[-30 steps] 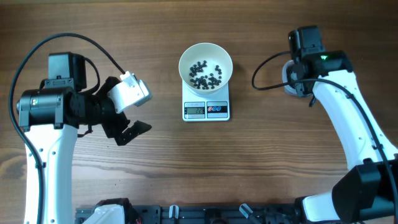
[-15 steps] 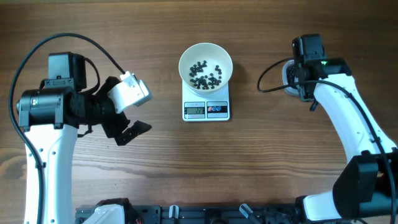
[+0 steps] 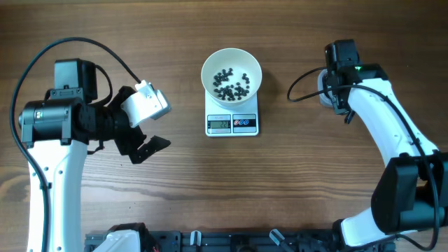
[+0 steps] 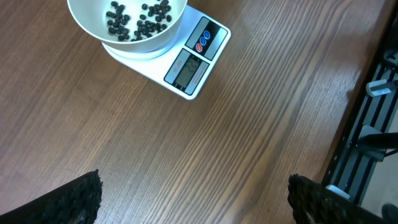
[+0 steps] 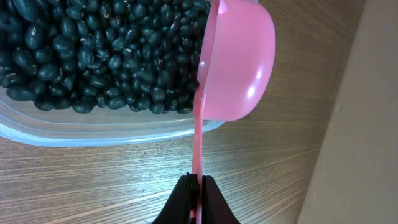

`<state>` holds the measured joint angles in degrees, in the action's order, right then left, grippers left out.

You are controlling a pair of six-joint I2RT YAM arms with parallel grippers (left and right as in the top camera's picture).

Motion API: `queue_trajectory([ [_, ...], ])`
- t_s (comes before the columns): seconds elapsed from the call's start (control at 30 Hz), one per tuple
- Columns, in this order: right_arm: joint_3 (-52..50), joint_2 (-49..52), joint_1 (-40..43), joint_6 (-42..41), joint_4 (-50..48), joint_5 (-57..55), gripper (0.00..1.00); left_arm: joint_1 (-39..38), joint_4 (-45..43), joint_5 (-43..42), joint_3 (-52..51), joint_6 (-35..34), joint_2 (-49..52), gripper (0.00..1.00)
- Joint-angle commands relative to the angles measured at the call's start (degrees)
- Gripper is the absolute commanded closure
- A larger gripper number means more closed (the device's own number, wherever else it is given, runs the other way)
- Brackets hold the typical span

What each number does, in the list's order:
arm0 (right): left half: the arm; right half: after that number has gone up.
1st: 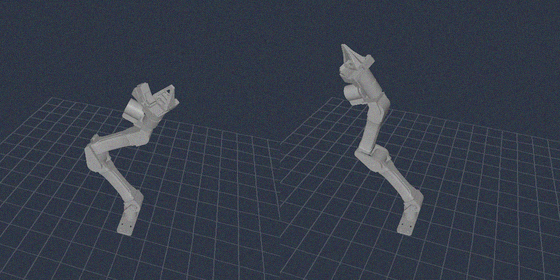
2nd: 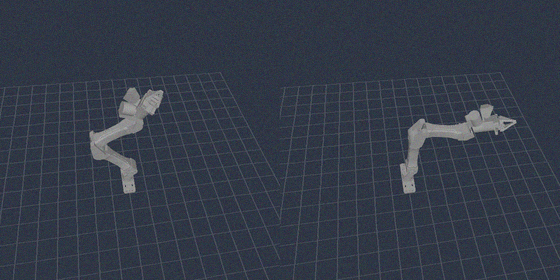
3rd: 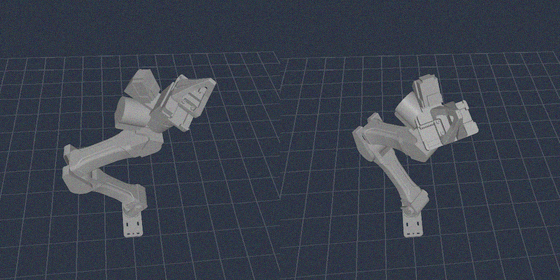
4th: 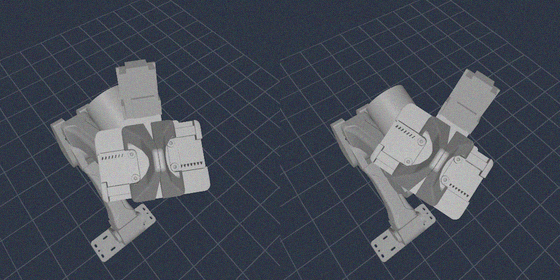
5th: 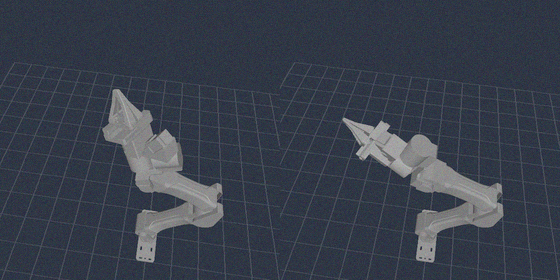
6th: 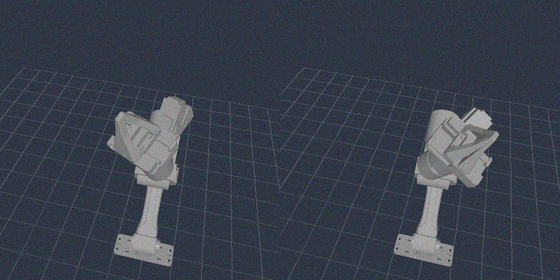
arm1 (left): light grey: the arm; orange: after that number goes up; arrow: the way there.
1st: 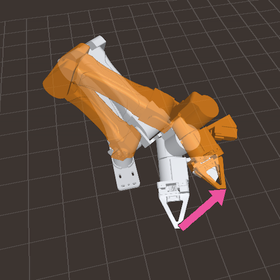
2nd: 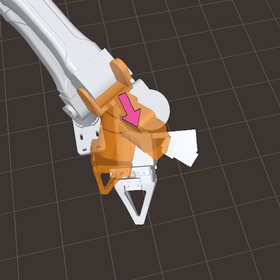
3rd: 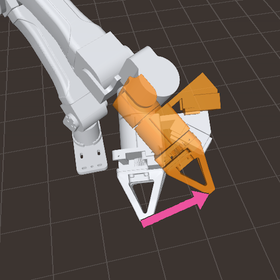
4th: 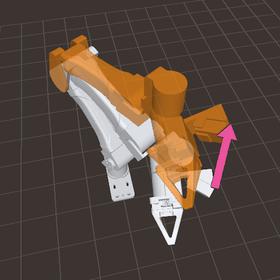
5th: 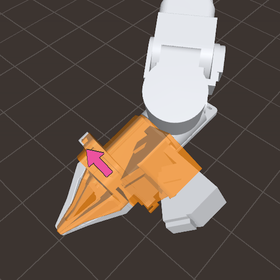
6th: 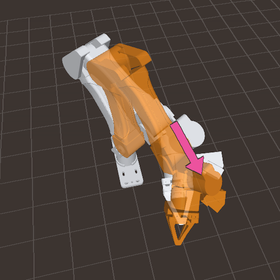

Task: Scoop item into bowl and weigh 150g on scale
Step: 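Move the empty scoop right back toward the bean container, then dip the pink scoop into the black beans and scoop again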

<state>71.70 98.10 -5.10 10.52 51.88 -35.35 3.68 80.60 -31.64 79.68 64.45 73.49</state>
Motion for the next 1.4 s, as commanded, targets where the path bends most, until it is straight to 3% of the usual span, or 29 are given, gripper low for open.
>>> queue_trajectory([
  [0.0, -0.2, 0.9, 0.1, 1.0, 0.3, 3.6, 0.96, 0.2, 0.0, -1.5, 1.2, 1.2, -0.6, 0.0],
  [0.77, 3.1, 0.9, 0.5, -0.7, 2.0, 16.7, 0.96, 0.2, 0.0, -1.5, 1.2, 1.2, -0.6, 0.0],
  [1.37, 3.2, -2.0, 7.3, -5.1, 5.2, 27.7, 0.96, 0.2, 0.0, -1.5, 1.2, 1.1, -0.6, 0.0],
])
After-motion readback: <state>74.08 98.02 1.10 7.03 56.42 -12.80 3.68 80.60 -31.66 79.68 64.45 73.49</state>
